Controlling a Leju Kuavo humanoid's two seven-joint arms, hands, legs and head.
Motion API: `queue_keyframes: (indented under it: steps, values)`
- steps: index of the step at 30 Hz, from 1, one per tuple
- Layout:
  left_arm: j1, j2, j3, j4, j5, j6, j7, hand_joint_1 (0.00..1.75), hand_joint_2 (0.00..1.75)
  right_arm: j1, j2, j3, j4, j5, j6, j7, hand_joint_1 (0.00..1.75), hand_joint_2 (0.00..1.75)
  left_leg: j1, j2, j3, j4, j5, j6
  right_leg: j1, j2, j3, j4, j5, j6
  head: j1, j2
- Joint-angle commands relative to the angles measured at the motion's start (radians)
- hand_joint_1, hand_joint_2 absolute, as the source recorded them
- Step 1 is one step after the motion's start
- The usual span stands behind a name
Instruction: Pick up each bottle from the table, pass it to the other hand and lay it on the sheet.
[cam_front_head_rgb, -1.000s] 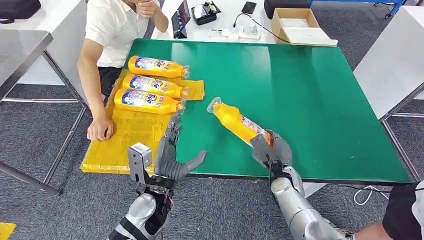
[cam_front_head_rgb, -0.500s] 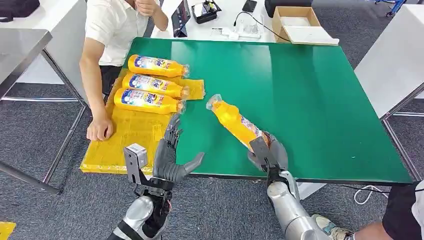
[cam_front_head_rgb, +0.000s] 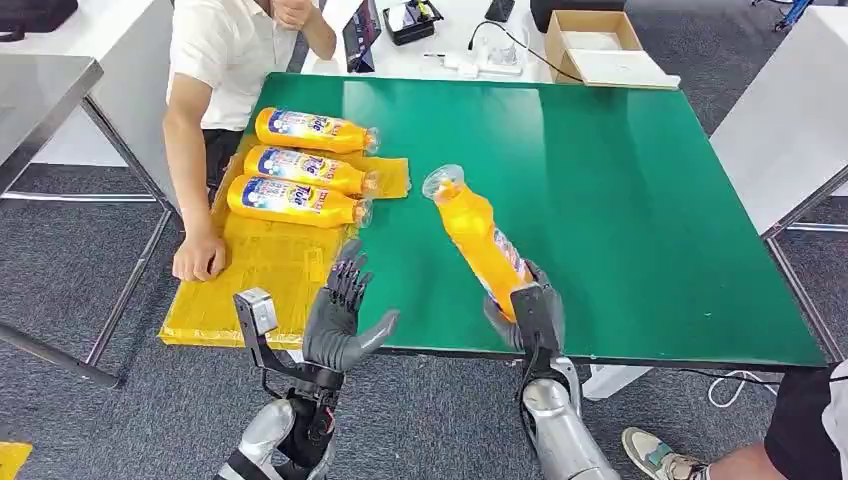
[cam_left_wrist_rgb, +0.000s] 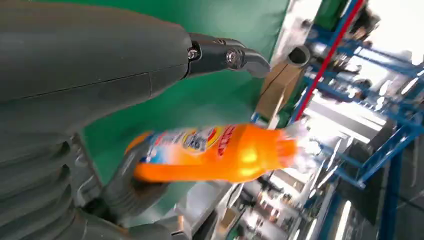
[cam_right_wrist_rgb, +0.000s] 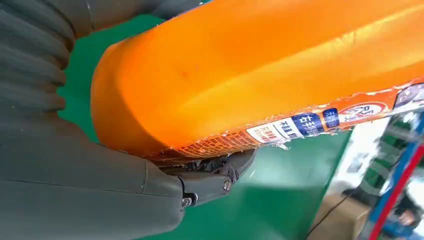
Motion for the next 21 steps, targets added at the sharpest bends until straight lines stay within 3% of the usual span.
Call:
queue_keyframes:
  steps: [1, 8, 9, 21]
  values:
    - [-0.036, 0.032, -0.026, 0.108, 0.054, -0.062, 0.037, 0.00, 1.75, 0.064, 0.026, 0.290, -0.181, -0.029, 0.060, -0.058, 1.75, 1.75, 0.001, 0.003, 0.005, -0.001, -0.002, -0.002, 0.001, 0.003, 0.004, 0.000, -0.002, -0.003, 0.000, 0.000]
    - [-0.035, 0.033, -0.060, 0.041, 0.018, -0.072, -0.029, 0.00, 1.75, 0.057, 0.003, 0.370, -0.149, -0.045, 0.065, -0.076, 1.75, 1.75, 0.002, 0.001, 0.008, -0.001, -0.004, -0.002, 0.002, 0.000, 0.006, -0.001, -0.003, -0.003, 0.000, 0.000]
    - [-0.035, 0.036, -0.066, 0.037, 0.009, -0.076, -0.034, 0.00, 1.75, 0.051, 0.005, 0.381, -0.137, -0.039, 0.066, -0.079, 1.75, 1.75, 0.001, -0.001, 0.002, 0.000, -0.001, -0.001, 0.001, -0.002, 0.002, -0.001, -0.002, -0.002, 0.000, 0.000]
    - [-0.055, 0.026, -0.062, 0.077, 0.011, -0.081, -0.033, 0.00, 1.75, 0.038, 0.009, 0.473, -0.148, -0.006, 0.118, -0.091, 1.75, 1.75, 0.002, 0.000, 0.004, 0.000, -0.002, -0.002, 0.002, 0.000, 0.004, 0.000, -0.003, -0.003, 0.000, 0.000]
